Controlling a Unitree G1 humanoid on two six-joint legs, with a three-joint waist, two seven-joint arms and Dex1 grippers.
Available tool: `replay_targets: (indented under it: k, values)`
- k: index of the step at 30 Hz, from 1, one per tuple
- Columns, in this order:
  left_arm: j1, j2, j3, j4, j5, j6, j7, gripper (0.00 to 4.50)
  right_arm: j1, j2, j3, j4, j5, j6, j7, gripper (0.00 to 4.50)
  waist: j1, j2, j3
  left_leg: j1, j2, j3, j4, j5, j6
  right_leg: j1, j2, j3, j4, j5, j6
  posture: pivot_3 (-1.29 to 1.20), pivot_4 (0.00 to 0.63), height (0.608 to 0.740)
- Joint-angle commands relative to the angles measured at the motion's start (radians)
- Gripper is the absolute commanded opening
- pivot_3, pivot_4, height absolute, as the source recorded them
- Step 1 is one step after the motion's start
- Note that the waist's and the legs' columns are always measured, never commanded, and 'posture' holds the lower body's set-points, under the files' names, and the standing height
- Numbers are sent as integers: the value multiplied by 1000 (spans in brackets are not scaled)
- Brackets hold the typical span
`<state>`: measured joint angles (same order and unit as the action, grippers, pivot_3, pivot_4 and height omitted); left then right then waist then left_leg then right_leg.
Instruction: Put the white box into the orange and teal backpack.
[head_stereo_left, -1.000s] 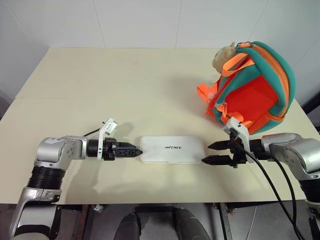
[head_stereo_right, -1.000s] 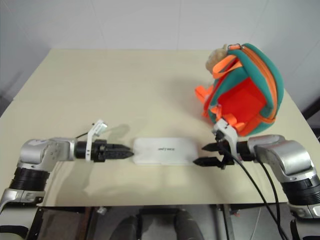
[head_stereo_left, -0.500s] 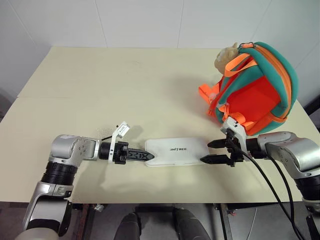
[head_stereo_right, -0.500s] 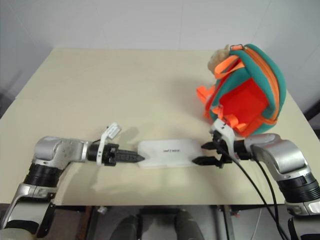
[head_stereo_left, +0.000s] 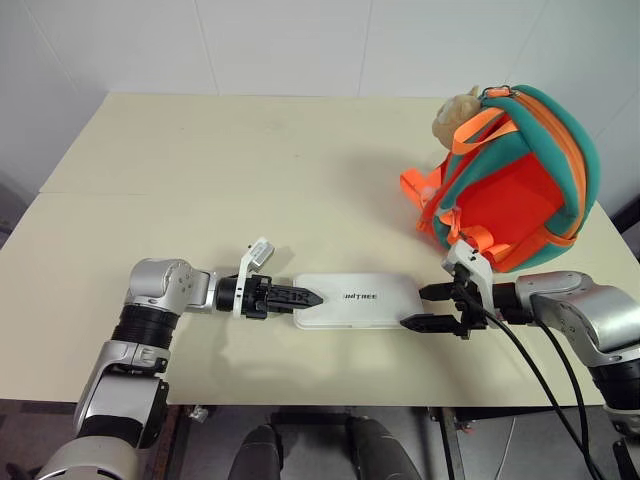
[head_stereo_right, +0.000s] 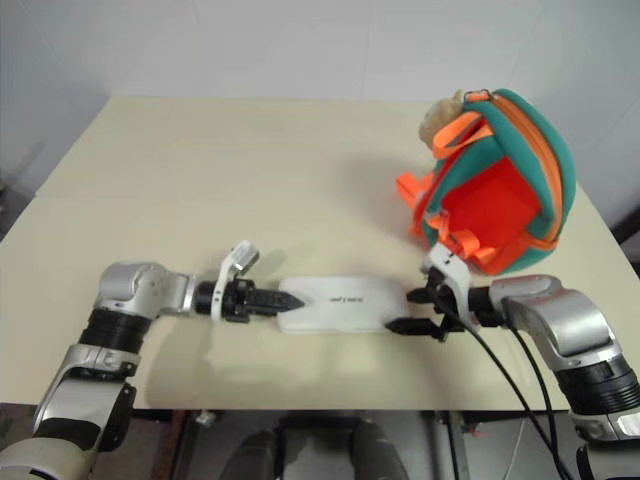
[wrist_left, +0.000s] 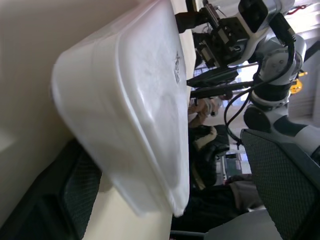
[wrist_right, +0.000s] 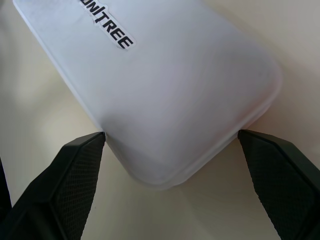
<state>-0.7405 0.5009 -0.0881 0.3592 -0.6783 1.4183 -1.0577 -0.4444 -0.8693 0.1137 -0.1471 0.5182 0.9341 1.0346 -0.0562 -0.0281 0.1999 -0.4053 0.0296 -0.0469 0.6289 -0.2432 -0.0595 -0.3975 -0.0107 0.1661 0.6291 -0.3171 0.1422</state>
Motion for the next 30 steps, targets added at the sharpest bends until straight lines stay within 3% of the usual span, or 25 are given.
replay_targets:
  k: [1,7,10,18,19,24,30]
  values:
    - [-4,-13,-2,-28,-29,24,-6,4493,8,6,-31,-30,10,-16,-5,4500,0,0,0,0,0,0,0,0,0,0,0,0,0,0,0,0,150,740]
    - [-10,-9,-6,-17,-26,23,-18,4493,13,5,-38,-34,9,-21,-6,4500,-1,0,0,0,0,0,0,0,0,0,0,0,0,0,0,0,150,740]
    - [-16,-12,6,-6,-30,23,-19,3880,20,5,-40,-37,7,-30,-8,4500,-1,0,0,0,0,0,0,0,0,0,0,0,0,0,0,0,150,740]
    - [-10,-23,49,-9,-50,55,-7,1367,52,10,-96,-66,35,-47,-20,4500,-1,0,0,0,0,0,0,0,0,0,0,0,0,0,0,0,150,740]
    - [-5,-22,51,-16,-53,60,-8,1244,57,10,-104,-72,40,-48,-21,4500,-2,0,0,0,0,0,0,0,0,0,0,0,0,0,0,0,150,740]
    - [8,-21,73,-35,-71,90,2,1245,73,24,-144,-91,47,-67,-46,4500,-2,0,0,0,0,0,0,0,0,0,0,0,0,0,0,0,150,740]
    - [43,66,193,-34,-57,8,23,1245,88,89,-363,-144,34,-115,-254,4500,-3,0,0,0,0,0,-1,0,0,-1,0,0,0,0,0,0,150,740]
